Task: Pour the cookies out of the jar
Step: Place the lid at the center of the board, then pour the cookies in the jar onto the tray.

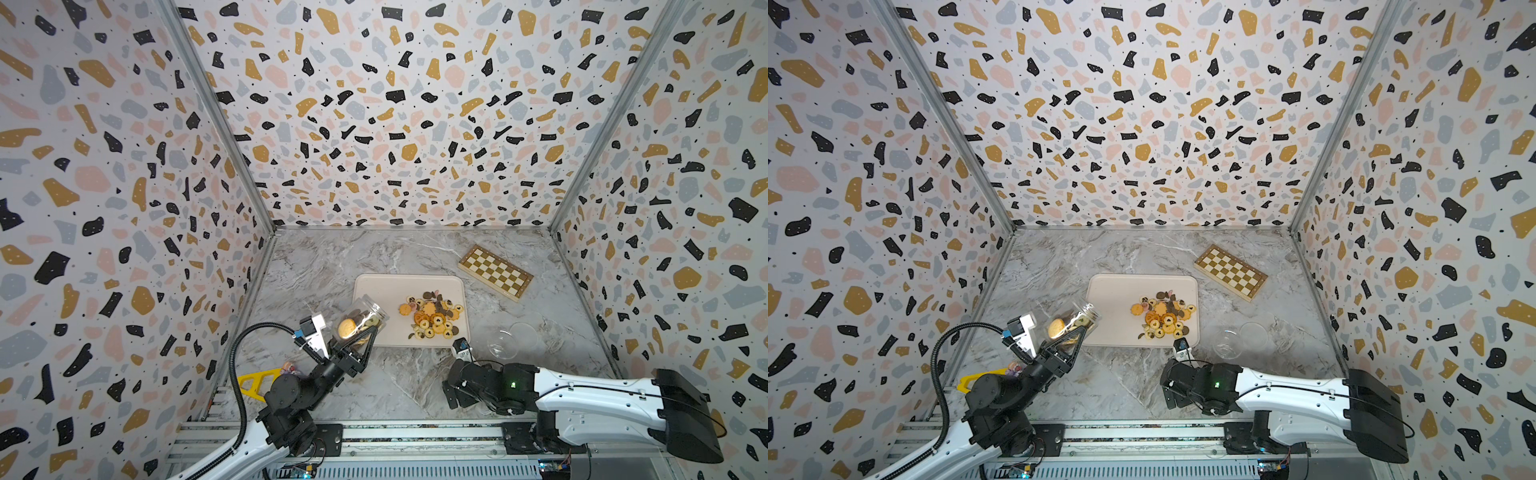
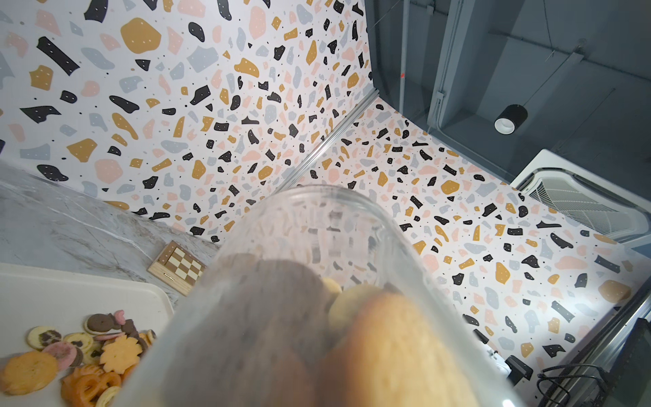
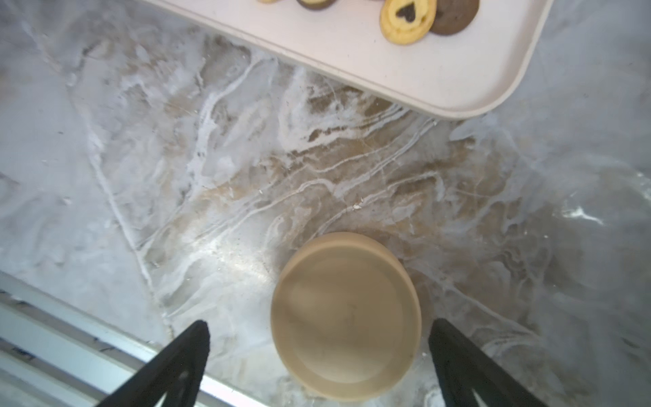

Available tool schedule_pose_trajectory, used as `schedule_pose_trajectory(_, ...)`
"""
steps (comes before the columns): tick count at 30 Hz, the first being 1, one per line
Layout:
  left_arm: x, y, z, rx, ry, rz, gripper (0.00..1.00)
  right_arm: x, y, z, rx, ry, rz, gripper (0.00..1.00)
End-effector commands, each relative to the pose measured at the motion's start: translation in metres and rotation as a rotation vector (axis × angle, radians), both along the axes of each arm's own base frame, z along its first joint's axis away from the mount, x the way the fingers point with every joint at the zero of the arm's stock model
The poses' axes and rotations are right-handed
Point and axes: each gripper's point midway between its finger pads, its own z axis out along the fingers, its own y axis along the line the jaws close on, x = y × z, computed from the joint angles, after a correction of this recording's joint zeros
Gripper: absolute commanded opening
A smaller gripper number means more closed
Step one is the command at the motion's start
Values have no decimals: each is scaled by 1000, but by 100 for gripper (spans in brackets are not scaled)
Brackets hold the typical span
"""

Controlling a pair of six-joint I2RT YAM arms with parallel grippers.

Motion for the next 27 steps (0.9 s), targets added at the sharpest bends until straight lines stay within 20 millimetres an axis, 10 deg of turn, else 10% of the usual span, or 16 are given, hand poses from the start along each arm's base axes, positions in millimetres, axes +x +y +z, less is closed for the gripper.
schedule_pose_trajectory(1, -4, 12, 23, -45, -93, 44, 0, 1, 4, 42, 54, -34, 10, 99)
schedule_pose_trajectory(9, 18, 19, -32, 44, -18, 150, 0, 9, -7, 130, 170, -128, -40, 99)
schedule_pose_trajectory(27, 62, 36, -78, 336, 116, 351, 0, 5, -15, 197, 368, -158, -58, 99)
